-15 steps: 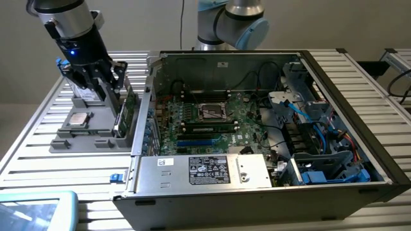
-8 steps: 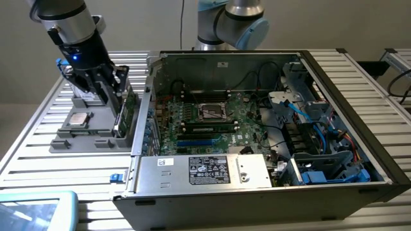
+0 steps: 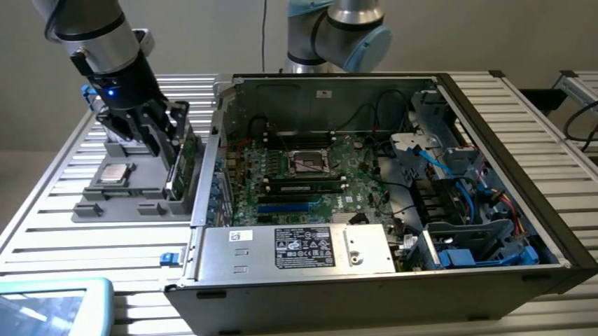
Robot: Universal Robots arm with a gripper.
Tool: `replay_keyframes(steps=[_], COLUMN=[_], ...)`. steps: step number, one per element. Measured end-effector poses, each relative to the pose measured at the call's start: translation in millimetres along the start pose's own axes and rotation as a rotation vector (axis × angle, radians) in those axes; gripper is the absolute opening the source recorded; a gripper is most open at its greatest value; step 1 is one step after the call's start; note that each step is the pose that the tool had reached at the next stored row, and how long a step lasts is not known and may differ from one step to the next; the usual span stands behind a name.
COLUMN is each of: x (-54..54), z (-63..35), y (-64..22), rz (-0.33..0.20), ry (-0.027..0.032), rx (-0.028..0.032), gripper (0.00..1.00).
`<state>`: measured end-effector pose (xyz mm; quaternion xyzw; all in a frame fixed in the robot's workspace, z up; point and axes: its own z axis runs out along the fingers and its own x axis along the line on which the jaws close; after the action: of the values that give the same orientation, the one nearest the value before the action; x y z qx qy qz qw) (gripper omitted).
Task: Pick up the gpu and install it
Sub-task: 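Pick up the gpu and move the gpu toward the slot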
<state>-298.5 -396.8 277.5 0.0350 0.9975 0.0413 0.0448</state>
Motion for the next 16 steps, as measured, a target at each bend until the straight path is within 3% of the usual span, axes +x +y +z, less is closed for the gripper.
replay_keyframes(steps=[6, 10, 16], x=[0.5, 0.9, 1.4], z=[7.6, 12.8, 19.0], y=[-2.6, -3.7, -4.3], rz=[0.0, 0.0, 0.002], ry=[-0.0084, -0.0115, -0.0139], rx=[-0.0061, -0.0132, -0.0352], gripper=[0.42, 0.42, 0.42])
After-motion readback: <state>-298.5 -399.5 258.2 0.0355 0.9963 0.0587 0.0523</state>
